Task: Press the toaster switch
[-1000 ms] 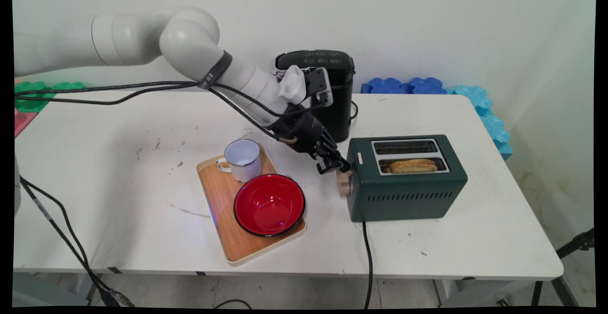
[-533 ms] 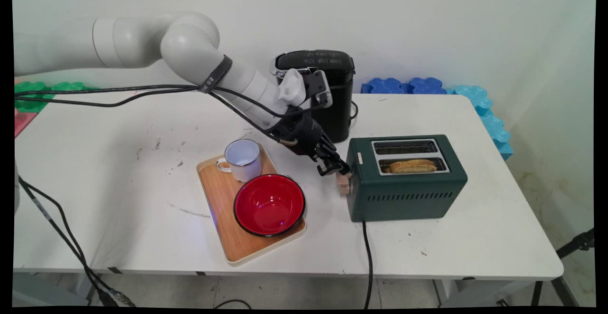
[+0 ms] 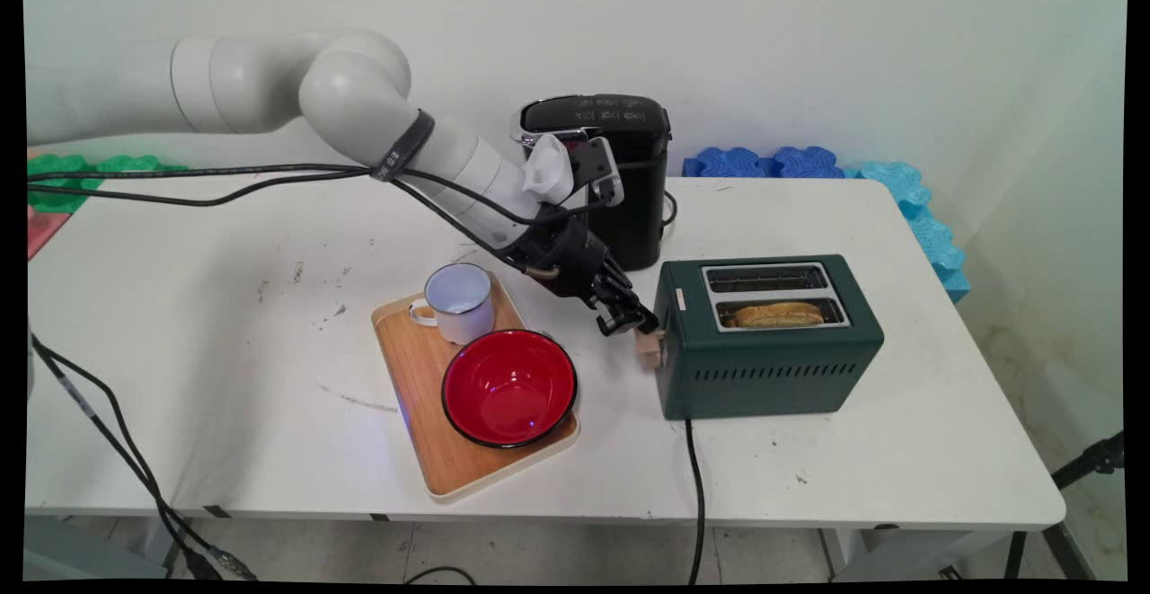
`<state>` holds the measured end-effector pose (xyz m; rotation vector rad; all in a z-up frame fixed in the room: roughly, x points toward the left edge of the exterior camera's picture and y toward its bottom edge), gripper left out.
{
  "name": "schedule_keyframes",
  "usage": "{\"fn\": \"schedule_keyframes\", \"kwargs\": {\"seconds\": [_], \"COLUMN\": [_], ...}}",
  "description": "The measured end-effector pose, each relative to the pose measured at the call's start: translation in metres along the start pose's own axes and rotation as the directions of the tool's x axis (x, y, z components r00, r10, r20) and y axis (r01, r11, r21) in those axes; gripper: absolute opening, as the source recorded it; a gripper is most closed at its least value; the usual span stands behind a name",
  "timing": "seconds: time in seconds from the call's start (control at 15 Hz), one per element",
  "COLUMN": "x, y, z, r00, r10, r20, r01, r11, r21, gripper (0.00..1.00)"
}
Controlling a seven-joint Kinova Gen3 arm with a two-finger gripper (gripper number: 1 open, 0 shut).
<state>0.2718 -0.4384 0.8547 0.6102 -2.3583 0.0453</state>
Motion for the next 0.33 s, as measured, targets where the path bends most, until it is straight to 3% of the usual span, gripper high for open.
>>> {"fn": "schedule_keyframes", "kwargs": {"seconds": [0.33], "x": [-0.0037], "y": [-0.0001], "z": [-0.0005], "r00": [1.000], "r10": [-0.008], "r20": [-0.004], "r01": [0.008], "r11": [1.000], "r21": [-0.001], "gripper": [0.00]}}
